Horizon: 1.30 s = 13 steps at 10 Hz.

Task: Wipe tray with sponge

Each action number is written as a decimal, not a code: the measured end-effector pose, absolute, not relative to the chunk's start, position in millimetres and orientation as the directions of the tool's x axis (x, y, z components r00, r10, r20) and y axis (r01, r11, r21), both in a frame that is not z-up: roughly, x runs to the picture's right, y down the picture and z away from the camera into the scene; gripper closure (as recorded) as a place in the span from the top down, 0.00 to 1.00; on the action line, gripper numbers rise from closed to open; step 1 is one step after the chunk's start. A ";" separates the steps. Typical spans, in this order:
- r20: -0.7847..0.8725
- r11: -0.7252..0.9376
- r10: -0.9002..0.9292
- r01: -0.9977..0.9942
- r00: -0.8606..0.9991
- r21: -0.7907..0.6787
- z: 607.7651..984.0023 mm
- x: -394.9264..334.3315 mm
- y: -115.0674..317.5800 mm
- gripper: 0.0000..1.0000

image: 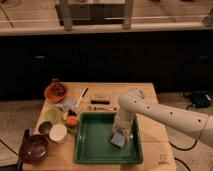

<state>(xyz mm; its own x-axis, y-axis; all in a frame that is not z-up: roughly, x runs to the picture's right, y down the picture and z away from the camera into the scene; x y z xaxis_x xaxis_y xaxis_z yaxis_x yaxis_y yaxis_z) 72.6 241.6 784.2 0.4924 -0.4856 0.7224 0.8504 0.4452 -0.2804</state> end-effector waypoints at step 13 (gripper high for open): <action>0.734 0.422 -0.512 0.875 0.447 -0.239 785.9 9.6 221.9 0.00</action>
